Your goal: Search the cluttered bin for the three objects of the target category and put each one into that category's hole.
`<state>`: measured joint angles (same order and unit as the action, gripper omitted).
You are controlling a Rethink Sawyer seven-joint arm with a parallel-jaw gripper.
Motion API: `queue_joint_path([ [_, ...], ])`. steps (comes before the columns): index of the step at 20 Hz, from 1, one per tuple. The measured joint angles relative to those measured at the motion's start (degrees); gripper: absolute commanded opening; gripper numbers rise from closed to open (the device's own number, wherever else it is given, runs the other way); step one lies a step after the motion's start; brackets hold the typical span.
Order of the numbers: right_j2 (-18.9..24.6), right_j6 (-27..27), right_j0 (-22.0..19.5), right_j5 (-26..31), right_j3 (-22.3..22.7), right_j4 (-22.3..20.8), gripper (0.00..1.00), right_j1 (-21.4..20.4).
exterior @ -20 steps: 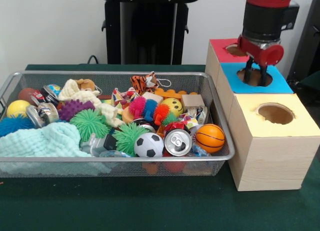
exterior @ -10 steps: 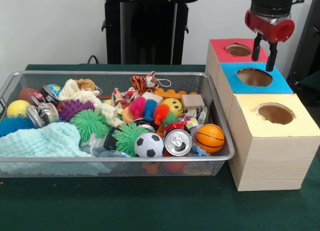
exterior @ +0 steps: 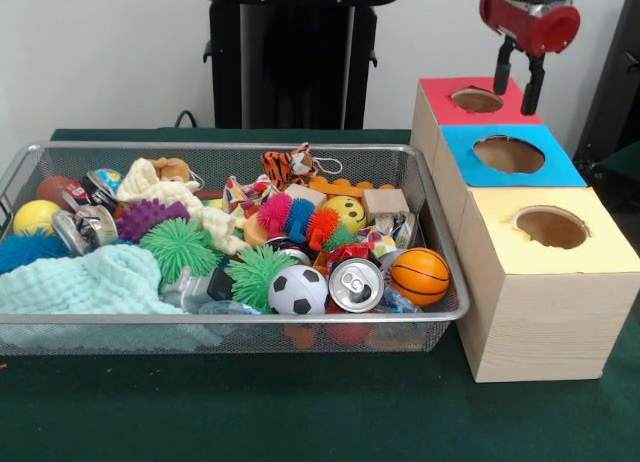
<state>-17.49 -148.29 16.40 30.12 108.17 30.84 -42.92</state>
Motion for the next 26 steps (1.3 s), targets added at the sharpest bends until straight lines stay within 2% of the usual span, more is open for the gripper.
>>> queue_joint_path([
  [4,-0.02,0.00,-1.94,1.50,0.00,-2.74,1.00,-1.89],
  [8,-0.03,0.00,-5.56,2.87,0.07,-6.16,1.00,-4.50],
  [14,0.55,0.01,-12.79,2.92,1.27,-10.66,1.00,-8.44],
  [20,2.18,0.01,-18.23,2.75,3.42,-14.11,1.00,-10.23],
  [26,5.27,0.01,-21.80,0.28,6.17,-17.83,1.00,-10.93],
])
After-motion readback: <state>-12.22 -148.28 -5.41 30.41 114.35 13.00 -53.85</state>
